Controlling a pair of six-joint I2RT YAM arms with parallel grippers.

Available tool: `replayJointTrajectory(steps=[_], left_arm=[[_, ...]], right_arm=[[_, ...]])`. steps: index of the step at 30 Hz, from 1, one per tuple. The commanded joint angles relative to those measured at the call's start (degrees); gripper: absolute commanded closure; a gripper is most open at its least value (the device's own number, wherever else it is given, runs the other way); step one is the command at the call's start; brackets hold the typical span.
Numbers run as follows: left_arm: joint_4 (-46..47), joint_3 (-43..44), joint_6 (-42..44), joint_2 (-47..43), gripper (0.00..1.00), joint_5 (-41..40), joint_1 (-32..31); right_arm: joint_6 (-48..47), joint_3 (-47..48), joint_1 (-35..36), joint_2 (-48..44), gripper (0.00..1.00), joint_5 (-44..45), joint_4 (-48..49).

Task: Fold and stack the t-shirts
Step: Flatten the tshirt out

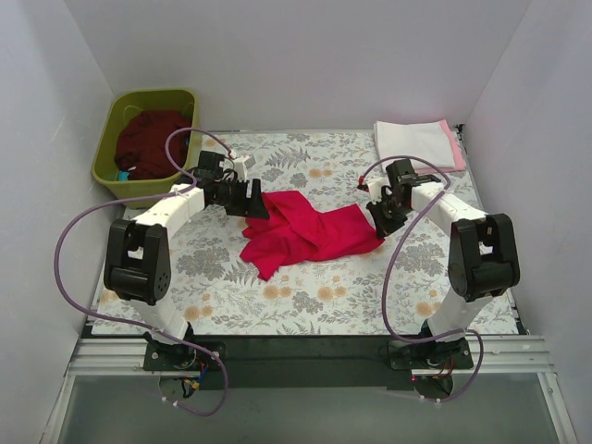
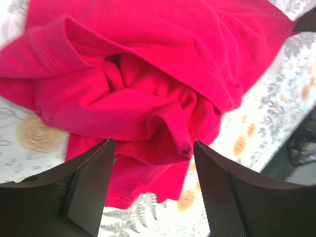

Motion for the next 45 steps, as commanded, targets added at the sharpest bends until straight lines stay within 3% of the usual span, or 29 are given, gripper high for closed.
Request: replayJointTrajectory(steps=[1, 11, 14, 15, 18, 19, 27, 29, 35, 41, 42, 45], left_arm=[[-2.15, 1.80, -2.09, -0.72, 0.36, 6.01, -0.17], [-2.51, 2.42, -4.73, 1.90, 0.42, 10.07, -1.74], [-2.68, 4.43, -5.17, 4.45, 0.63, 7.52, -2.10], [-2.86, 5.40, -4.82, 4.99, 0.80, 6.21, -2.01], [-5.14, 10.75, -3.42, 7.35, 0.98, 3.74, -0.96], [-6.62, 12.33, -2.54, 7.97, 1.00, 3.39, -0.52], [-12.87, 37.36, 6.33, 12.90, 1.00, -5.14, 4.84], [-12.44, 38.97, 8.70, 12.03, 1.00, -5.67, 5.37], [-7.61, 35.12, 14.16, 6.84, 1.00, -8.39, 8.62], [-3.13, 27.39, 20.84, 6.04, 1.00, -11.02, 10.56], [-2.86, 27.55, 20.41, 6.83, 0.90, -12.16, 10.64], [-4.79, 31.50, 18.74, 9.46, 0.69, -14.11, 10.91]], right_arm=[[-2.32, 1.49, -0.07, -3.53, 0.99, 0.12, -1.47], [-5.22, 0.43, -0.07, -6.34, 0.99, 1.17, -3.31], [-6.19, 0.43, -0.51, -7.48, 0.99, 1.70, -4.01], [-7.15, 0.52, -0.86, -8.18, 0.99, 1.70, -4.36], [-9.61, 0.69, -2.44, -9.24, 0.99, 2.23, -5.77], [-10.40, 1.04, -2.97, -10.03, 0.99, 2.14, -6.91], [-21.91, -3.69, -5.52, -17.76, 0.99, 2.67, -11.48], [-26.30, -7.02, -5.61, -19.35, 0.99, 5.29, -12.19], [-36.41, -16.96, -6.14, -26.81, 0.99, 11.37, -12.45], [-38.36, -19.96, -6.13, -27.62, 0.99, 10.58, -12.72], [-37.23, -19.53, -6.05, -26.66, 0.99, 10.14, -13.07], [-34.51, -12.95, -6.22, -24.02, 0.59, 4.45, -19.73]])
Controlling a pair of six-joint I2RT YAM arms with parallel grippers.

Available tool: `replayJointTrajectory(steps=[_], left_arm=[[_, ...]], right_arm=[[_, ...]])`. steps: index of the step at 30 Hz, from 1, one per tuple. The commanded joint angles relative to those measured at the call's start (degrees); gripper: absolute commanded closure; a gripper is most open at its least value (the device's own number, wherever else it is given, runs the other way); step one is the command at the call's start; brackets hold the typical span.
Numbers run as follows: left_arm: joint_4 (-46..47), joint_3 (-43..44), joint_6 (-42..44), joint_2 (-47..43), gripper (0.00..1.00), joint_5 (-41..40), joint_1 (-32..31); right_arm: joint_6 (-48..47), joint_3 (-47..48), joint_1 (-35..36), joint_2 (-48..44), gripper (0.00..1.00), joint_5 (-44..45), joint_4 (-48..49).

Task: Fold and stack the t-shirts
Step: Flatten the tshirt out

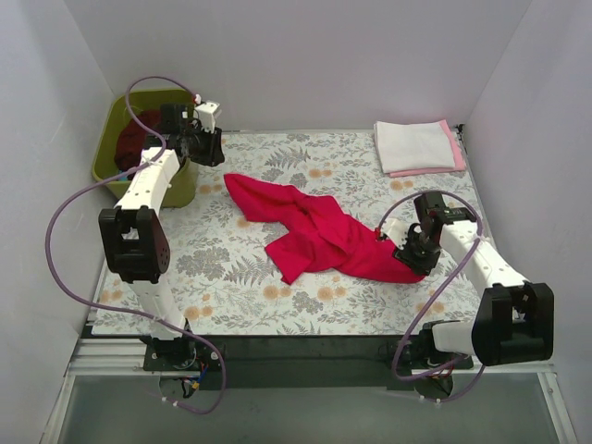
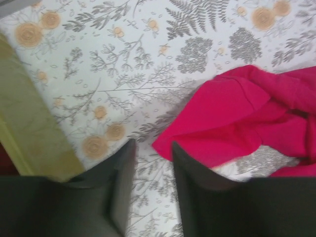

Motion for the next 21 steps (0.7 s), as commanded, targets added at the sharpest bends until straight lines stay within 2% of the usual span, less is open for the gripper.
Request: replayJointTrajectory(steps=[1, 4, 5, 6, 9, 12, 16, 18, 21], left_arm=[[0.61, 4.21, -0.51, -0.19, 0.57, -2.72, 0.31], [-0.71, 5.01, -3.94, -1.41, 0.53, 3.24, 0.40], [-1.07, 4.22, -5.43, -2.03, 0.51, 7.70, 0.14], [-1.16, 2.21, -6.41, -3.34, 0.49, 8.78, -0.56], [-2.12, -2.88, -9.22, -4.93, 0.48, 10.29, -6.00], [-1.33, -5.45, -16.41, -4.32, 0.46, 11.78, -11.54], [1.55, -5.90, -23.81, -0.20, 0.42, 11.26, -17.34], [2.18, -4.58, -24.78, 2.44, 0.38, 8.90, -19.89], [2.01, -1.24, -24.61, 6.48, 0.37, 6.34, -22.53]], right_arm=[[-0.29, 10.19, -0.54, 2.19, 0.44, -5.86, -6.96], [3.30, 17.51, -0.45, 4.30, 0.44, -13.15, -10.13], [4.63, 19.10, -0.45, 4.83, 0.44, -14.22, -10.39], [5.86, 20.34, -0.54, 6.49, 0.44, -14.92, -10.31], [10.52, 23.86, -0.54, 11.49, 0.47, -16.42, -10.05], [15.26, 26.32, -1.15, 17.39, 0.51, -17.74, -8.39], [20.63, 27.73, -2.91, 22.41, 0.52, -15.81, -2.85], [22.56, 27.38, -3.09, 24.17, 0.52, -13.00, -0.39], [24.15, 27.03, -4.05, 26.63, 0.52, -10.10, 2.96]])
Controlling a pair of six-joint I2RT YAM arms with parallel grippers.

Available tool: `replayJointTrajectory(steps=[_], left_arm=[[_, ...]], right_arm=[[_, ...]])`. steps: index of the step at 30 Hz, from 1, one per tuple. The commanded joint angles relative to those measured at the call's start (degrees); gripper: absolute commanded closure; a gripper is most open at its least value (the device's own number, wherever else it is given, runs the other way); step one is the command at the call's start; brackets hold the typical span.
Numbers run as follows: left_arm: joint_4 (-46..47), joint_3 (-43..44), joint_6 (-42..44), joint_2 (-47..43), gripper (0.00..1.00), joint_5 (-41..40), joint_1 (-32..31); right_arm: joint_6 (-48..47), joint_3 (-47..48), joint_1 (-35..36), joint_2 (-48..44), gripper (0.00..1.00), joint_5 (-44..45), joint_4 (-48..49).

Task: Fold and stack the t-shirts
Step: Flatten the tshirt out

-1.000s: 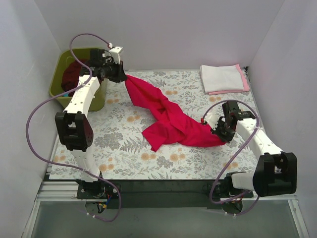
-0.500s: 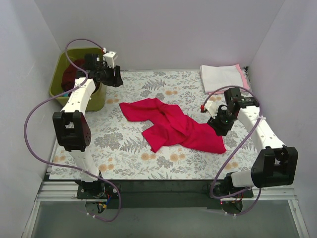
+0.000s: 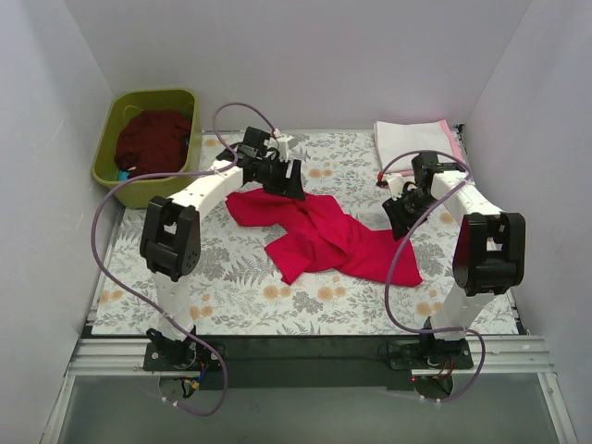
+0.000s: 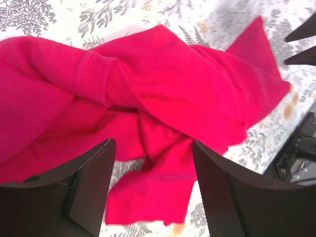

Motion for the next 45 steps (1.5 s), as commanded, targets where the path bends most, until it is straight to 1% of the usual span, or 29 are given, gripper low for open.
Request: replayJointTrajectory(steps=[1, 2, 7, 13, 16, 17, 18, 20, 21, 22, 23, 25, 26, 27, 28, 29, 30, 32, 33, 34, 35, 36, 37, 38, 39, 40, 41, 43, 45], left_arm=[[1.18, 4.16, -2.95, 3.56, 0.37, -4.39, -1.97], [0.91, 5.91, -2.77, 5.75, 0.37, -5.28, -2.41], [-0.49, 9.70, -1.54, 10.77, 0.36, -10.82, -3.73], [-1.82, 15.06, -0.75, 15.87, 0.36, -11.00, -4.96], [-1.90, 16.91, -0.84, 17.54, 0.39, -10.56, -5.40], [-1.81, 17.26, -0.93, 17.81, 0.50, -10.56, -5.41], [-2.16, 17.53, -1.01, 17.90, 0.58, -10.65, -5.41], [-2.95, 17.70, -1.02, 16.42, 0.82, -10.91, -5.41], [-4.44, 17.53, 0.03, 15.36, 0.97, -10.82, -5.41], [-5.06, 16.31, 0.65, 13.87, 1.00, -10.73, -5.32], [-5.41, 14.73, 1.44, 9.24, 1.00, -10.56, -5.23], [-6.55, 11.13, 4.77, 3.60, 1.00, -9.51, -4.27], [-7.60, 7.11, 6.35, 0.96, 1.00, -8.81, -3.65], [-10.66, 5.33, 7.85, -4.29, 1.00, -7.93, -1.91], [-12.60, 3.22, 10.65, -6.69, 1.00, -7.23, -0.67], [-14.36, -0.80, 11.98, -8.98, 1.00, -4.26, 0.91], [-18.38, -3.10, 13.47, -13.87, 1.00, -2.58, 4.58], [-23.06, -6.97, 20.40, -17.94, 1.00, -1.68, 7.76], [-28.65, -11.08, 24.26, -19.70, 1.00, -2.29, 9.69], [-30.71, -13.39, 29.95, -23.64, 1.00, -3.25, 10.41], [-32.21, -16.54, 32.88, -25.94, 1.00, -4.92, 11.28], [-34.49, -21.97, 35.26, -27.96, 1.00, -6.33, 12.69], [-34.94, -25.33, 37.11, -32.68, 1.00, -7.91, 13.22], [-35.56, -28.06, 41.57, -34.47, 1.00, -9.57, 13.75], [-37.39, -33.22, 43.26, -36.23, 1.00, -12.90, 14.45], [-37.67, -35.36, 44.15, -37.55, 1.00, -14.67, 15.07], [-37.93, -37.12, 47.21, -39.56, 1.00, -15.82, 15.94], [-37.50, -40.72, 47.85, -40.64, 1.00, -19.16, 17.79], [-36.01, -41.97, 48.38, -40.64, 1.00, -21.01, 18.85]], right_arm=[[4.26, 1.50, -1.08, 0.93, 0.52, 3.41, 5.38], [4.35, 1.50, -1.35, 1.98, 0.52, 4.29, 6.18], [4.18, 2.11, -3.72, 4.71, 0.52, 6.67, 7.77], [3.73, 1.50, -3.72, 7.87, 0.52, 7.19, 9.08], [3.65, 1.06, -3.63, 9.28, 0.53, 7.63, 9.87], [3.56, 0.89, -3.72, 9.89, 0.53, 7.72, 10.14], [3.47, 0.54, -3.72, 10.16, 0.53, 7.98, 10.57], [3.12, 0.18, -3.72, 11.12, 0.54, 9.65, 11.28], [2.94, -0.34, -3.72, 11.39, 0.54, 10.35, 11.63], [2.77, -0.61, -3.81, 11.65, 0.55, 11.75, 12.42], [2.77, -0.87, -3.81, 12.09, 0.56, 12.29, 12.69], [2.42, -1.49, -3.81, 12.27, 0.56, 13.26, 13.04], [2.42, -1.58, -3.90, 12.36, 0.56, 13.52, 13.30], [2.42, -1.66, -3.90, 12.27, 0.56, 13.79, 13.48], [2.33, -2.10, -3.98, 12.27, 0.56, 14.22, 13.48], [2.33, -2.19, -4.07, 12.09, 0.56, 14.40, 13.65], [2.41, -2.37, -4.07, 11.92, 0.57, 14.66, 13.65], [2.07, -2.81, -4.07, 11.83, 0.57, 15.46, 13.83], [1.89, -2.98, -4.07, 11.83, 0.57, 15.55, 13.74], [1.71, -3.33, -4.07, 11.66, 0.57, 15.98, 13.74], [1.45, -3.42, -4.07, 11.48, 0.57, 16.16, 13.83], [1.27, -3.60, -5.73, 11.48, 0.57, 16.25, 13.66], [1.19, -3.60, -5.83, 11.22, 0.57, 16.25, 13.65], [0.92, -3.77, -5.92, 11.13, 0.57, 16.25, 13.65], [0.75, -3.77, -6.18, 11.04, 0.57, 16.34, 13.57], [0.66, -3.77, -6.27, 10.95, 0.57, 17.82, 13.57], [0.57, -3.77, -6.44, 10.78, 0.57, 18.01, 13.57], [0.57, -3.77, -6.62, 10.43, 0.57, 18.09, 13.39], [0.13, -3.86, -6.71, 9.99, 0.57, 18.01, 13.13]])
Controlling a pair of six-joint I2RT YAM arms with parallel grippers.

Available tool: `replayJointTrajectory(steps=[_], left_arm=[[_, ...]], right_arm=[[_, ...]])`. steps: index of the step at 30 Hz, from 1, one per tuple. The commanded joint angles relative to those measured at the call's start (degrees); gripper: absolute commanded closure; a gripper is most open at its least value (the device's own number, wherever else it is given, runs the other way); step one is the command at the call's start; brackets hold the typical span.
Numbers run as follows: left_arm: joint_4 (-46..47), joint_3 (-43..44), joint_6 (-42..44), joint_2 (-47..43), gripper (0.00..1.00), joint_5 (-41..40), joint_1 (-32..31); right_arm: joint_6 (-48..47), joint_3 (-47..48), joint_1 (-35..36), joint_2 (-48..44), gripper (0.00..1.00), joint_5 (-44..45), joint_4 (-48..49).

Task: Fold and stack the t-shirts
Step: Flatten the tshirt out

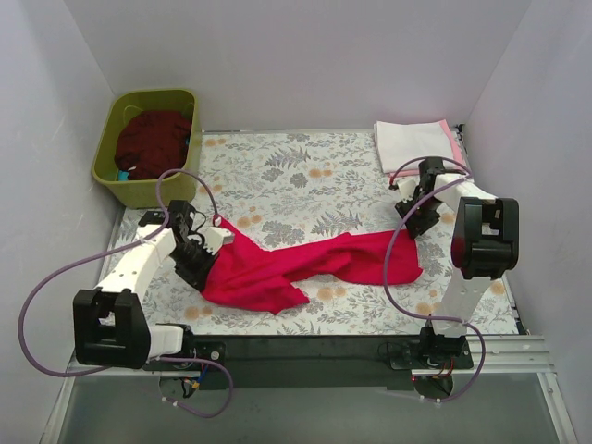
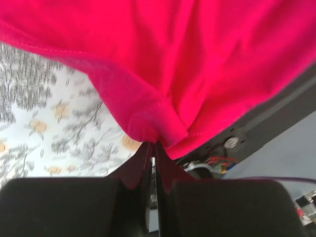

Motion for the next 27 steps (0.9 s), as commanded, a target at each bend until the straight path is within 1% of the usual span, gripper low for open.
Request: replayJointTrajectory(steps=[1, 2, 4, 5, 6, 7, 8, 9, 11, 12, 13, 15, 17, 19, 20, 21, 24, 27], left_arm=[[-0.38, -1.30, 6.76, -1.89, 1.00, -7.94, 2.09], [-0.11, -1.56, 7.46, -0.84, 1.00, -8.65, 2.44], [0.06, -0.43, 8.96, 0.40, 0.75, -8.75, 3.32], [0.07, 0.80, 9.05, 0.75, 0.69, -7.79, 3.67], [-0.02, 2.81, 8.88, 1.54, 0.57, -6.39, 4.45], [-0.02, 4.83, 8.44, 1.80, 0.52, -3.33, 4.81], [0.50, 8.94, 7.57, 2.33, 0.49, -2.34, 4.90], [1.90, 10.81, 6.69, 3.55, 0.48, -1.29, 5.08], [5.40, 15.72, 2.83, 5.58, 0.42, 0.04, 5.08], [6.91, 16.97, 0.37, 6.72, 0.40, 0.04, 5.08], [7.79, 18.46, -3.13, 10.04, 0.39, 0.56, 5.08], [10.51, 22.23, -6.31, 13.56, 0.38, 2.06, 5.08], [13.58, 24.18, -10.70, 18.14, 0.35, 3.12, 5.08], [15.09, 26.55, -13.26, 20.60, 0.34, 4.26, 4.99], [15.18, 27.60, -13.97, 23.57, 0.34, 4.61, 4.99], [15.88, 28.40, -16.06, 24.73, 0.33, 4.26, 4.99], [18.68, 29.37, -18.62, 27.64, 0.30, 1.99, 4.90], [20.28, 29.20, -19.68, 29.66, 0.27, 0.49, 4.81]], right_arm=[[-2.38, -2.40, -1.35, 0.28, 0.57, 4.09, 0.60], [-2.56, -2.40, -1.44, -0.07, 0.57, 3.73, 0.25], [-3.09, -2.13, -1.62, -1.56, 0.57, 1.55, -1.14], [-3.26, -1.96, -1.62, -2.09, 0.57, 1.01, -1.59], [-3.44, -1.70, -1.62, -2.71, 0.57, 0.40, -2.20], [-3.44, -1.26, -1.62, -3.93, 0.57, -1.00, -2.64], [-3.44, -0.91, -1.62, -4.38, 0.57, -1.62, -3.61], [-3.35, -0.64, -1.62, -4.82, 0.57, -2.24, -4.05], [-3.26, 0.06, -1.62, -5.52, 0.56, -4.17, -4.67], [-3.26, 0.24, -1.62, -5.52, 0.54, -4.79, -4.84], [-2.83, 1.02, -1.62, -5.00, 0.53, -5.93, -4.93], [-2.30, 1.73, -1.53, -4.30, 0.50, -7.08, -5.29], [-1.51, 3.04, -1.44, -3.16, 0.49, -8.13, -5.37], [-1.33, 3.84, -1.09, -1.76, 0.46, -8.22, -5.37], [-1.16, 4.19, -1.00, -1.40, 0.46, -8.22, -5.37], [-1.07, 4.63, -0.83, -1.05, 0.44, -8.31, -5.37], [-0.37, 5.60, -0.39, 0.27, 0.40, -9.01, -5.37], [-0.27, 4.99, 0.22, 1.07, 0.40, -8.84, -5.20]])
